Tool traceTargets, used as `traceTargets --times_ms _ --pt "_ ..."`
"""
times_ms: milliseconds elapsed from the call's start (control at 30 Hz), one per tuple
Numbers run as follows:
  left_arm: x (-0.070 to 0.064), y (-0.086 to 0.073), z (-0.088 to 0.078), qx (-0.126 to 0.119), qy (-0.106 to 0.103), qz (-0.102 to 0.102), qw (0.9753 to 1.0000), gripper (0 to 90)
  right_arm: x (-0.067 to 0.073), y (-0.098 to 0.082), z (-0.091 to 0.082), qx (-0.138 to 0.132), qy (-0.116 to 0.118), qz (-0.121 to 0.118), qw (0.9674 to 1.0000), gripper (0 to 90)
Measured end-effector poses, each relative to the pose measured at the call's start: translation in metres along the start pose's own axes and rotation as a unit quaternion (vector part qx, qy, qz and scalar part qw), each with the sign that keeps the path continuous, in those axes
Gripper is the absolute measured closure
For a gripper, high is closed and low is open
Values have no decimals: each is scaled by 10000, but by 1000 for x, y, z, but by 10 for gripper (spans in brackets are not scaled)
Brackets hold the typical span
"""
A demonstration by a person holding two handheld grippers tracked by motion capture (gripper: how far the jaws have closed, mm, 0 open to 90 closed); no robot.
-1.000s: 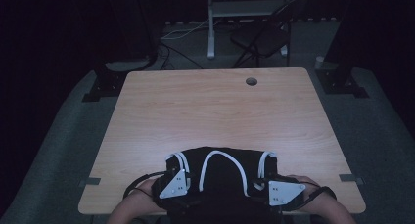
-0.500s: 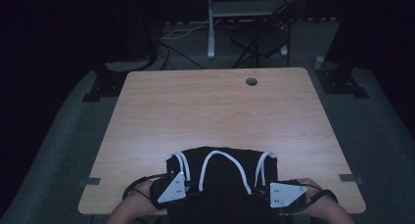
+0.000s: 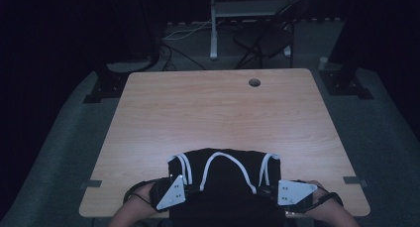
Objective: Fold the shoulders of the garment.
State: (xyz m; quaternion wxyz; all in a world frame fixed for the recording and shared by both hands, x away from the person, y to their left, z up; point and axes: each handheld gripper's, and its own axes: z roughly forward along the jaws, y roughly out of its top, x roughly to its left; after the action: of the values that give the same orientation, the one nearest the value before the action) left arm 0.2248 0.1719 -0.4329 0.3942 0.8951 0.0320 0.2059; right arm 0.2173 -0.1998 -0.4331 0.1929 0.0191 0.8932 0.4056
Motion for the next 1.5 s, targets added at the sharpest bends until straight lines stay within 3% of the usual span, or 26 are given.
traceTargets --times_ms 500,600,800,967,1100,1333,1433,1500 --pt "7 2 -23 -454 37 -216 9987 877 -4 5 -19 -411 -306 98 9986 838" --pt "8 -1 -27 -506 -4 -259 9984 876 -4 4 -24 -519 -306 188 9980 838" --pt "6 -4 -37 -723 -281 -379 9963 876 -1 4 -33 -721 -221 247 9968 838" --pt "3 -5 -35 -555 -483 -342 9967 876 7 5 -33 -642 40 185 9978 837" --pt "1 -9 -29 -226 -536 -311 9978 874 11 0 -26 -368 160 146 9991 837" --pt "3 -15 -22 25 -727 -396 9966 862 13 -11 -16 -58 280 232 9993 824" --pt "4 -15 -21 80 -931 -475 9945 788 12 -15 -16 -55 443 348 9984 692" --pt "6 -14 -21 97 -934 -629 9936 610 12 -17 -17 -168 514 387 9978 464"
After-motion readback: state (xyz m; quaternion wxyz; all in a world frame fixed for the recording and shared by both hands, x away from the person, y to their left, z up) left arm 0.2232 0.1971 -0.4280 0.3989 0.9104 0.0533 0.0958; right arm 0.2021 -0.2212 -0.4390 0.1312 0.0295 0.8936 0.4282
